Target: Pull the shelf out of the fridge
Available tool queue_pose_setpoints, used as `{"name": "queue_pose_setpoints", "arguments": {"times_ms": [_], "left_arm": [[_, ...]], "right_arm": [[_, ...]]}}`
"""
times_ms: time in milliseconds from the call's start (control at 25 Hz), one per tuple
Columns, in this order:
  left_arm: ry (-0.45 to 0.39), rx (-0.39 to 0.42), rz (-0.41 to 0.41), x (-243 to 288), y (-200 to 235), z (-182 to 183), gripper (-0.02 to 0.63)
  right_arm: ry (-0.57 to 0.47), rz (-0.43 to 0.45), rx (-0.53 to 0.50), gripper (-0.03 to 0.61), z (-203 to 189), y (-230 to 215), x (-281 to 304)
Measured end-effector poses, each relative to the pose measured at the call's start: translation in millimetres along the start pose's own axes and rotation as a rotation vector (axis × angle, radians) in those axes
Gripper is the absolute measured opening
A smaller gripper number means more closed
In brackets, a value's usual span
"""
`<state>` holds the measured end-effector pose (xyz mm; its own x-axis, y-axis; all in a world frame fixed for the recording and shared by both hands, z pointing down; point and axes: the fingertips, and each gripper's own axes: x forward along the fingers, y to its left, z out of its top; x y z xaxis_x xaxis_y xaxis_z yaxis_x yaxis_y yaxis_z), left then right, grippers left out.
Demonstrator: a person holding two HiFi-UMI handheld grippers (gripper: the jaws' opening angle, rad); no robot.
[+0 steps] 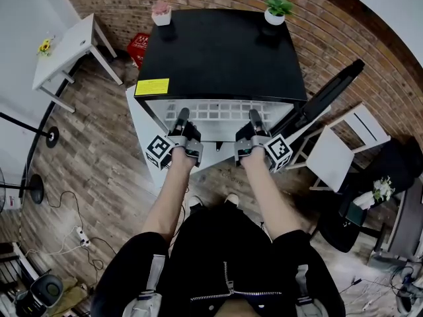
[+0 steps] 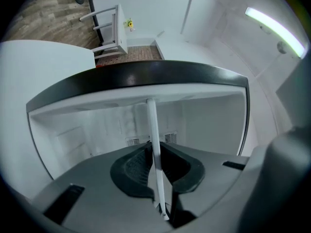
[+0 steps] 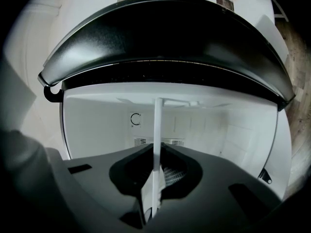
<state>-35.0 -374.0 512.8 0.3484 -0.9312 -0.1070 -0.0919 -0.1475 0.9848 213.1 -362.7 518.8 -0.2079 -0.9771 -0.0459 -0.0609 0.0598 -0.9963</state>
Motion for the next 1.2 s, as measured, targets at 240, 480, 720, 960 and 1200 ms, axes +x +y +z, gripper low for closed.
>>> {"name": "queue_pose_setpoints", "arguments": {"times_ms": [240,480,720,960,1200], "left_arm": [[-0.04,-0.037,-0.009,-7,0,-2,0.044],[-0.069,-0.056,-0.035,-15,-3,-5,0.044],[-0.075,-0.066,-0.047,-31,-3,-9,0.043],[-0.066,-0.059,-0.042,-40,-6,-11,0.043],[-0.037,-0.087,-0.045,-55,-6,-18,0.041]], "right_arm": [[0.035,0.012,0.003,0.031,-2,3,-5],[0.066,0.001,0.002,0.031,-3,1,-13],[0.096,0.0,0.011,0.031,-10,0,-27],[0.096,0.009,-0.007,0.031,-12,2,-37],[0.102,0.017,-0.004,0.031,-15,2,-52]]}}
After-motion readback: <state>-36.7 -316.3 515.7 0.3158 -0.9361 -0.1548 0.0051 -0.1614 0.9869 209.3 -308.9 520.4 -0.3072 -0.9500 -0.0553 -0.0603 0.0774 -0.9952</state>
